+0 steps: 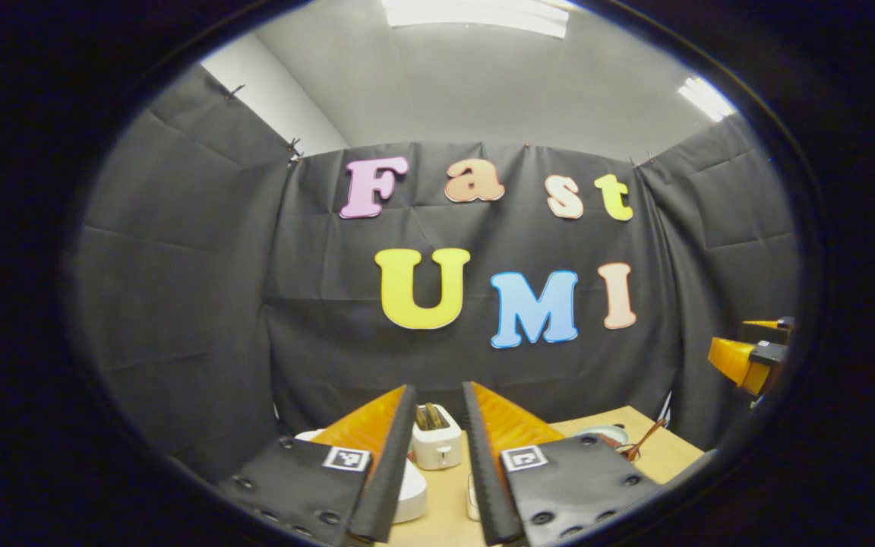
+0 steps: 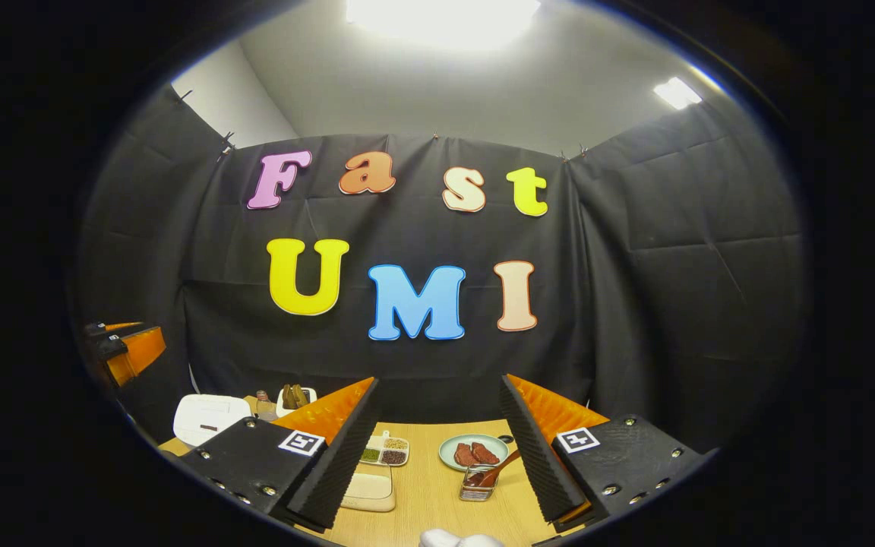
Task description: Close the left gripper, press the button to open the rice cooker; take a wooden spoon from the chopstick holder with the right hand, scoop a spoonful of rice and pour it into the rice cooker, then put the wooden spoon back into the chopstick holder.
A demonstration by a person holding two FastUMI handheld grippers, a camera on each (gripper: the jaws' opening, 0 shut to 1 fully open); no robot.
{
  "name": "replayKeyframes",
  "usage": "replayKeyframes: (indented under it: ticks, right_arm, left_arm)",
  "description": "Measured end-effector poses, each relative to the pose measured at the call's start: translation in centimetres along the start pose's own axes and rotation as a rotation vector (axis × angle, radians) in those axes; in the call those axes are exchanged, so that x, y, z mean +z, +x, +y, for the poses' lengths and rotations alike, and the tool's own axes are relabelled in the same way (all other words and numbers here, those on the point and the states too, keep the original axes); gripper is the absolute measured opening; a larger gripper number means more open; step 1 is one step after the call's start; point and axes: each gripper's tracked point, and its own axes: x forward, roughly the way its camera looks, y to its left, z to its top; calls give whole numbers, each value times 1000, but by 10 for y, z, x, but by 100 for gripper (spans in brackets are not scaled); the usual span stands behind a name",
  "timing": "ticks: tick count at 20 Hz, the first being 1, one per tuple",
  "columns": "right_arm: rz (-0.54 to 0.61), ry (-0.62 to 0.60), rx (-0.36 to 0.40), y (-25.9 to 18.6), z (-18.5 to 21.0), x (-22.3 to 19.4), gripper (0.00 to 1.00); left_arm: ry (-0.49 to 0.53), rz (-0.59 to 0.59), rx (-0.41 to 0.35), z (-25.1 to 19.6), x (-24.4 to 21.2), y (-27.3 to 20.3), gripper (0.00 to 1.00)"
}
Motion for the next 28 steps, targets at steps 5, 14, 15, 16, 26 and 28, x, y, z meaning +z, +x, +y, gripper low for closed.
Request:
replayKeyframes:
  ticks: [5,14,15,16,26,28]
  right_arm:
    - [14,-20,-8,1,-4,-4,95]
    - [58,-86,-38,8,-11,-14,95]
    - [65,-93,-41,10,-10,-15,95]
    - [69,-101,-43,10,-11,-16,93]
    - [152,-134,-41,14,-7,-36,95]
    - [157,-143,-33,13,-4,-36,95]
  left_arm:
    - [14,45,54,19,-17,13,8]
    - [-26,215,226,92,-123,92,8]
    - [-22,243,243,101,-140,99,8]
    - [-24,277,258,108,-161,106,8]
    - [-50,510,337,137,-295,139,9]
    - [-39,536,343,140,-309,140,9]
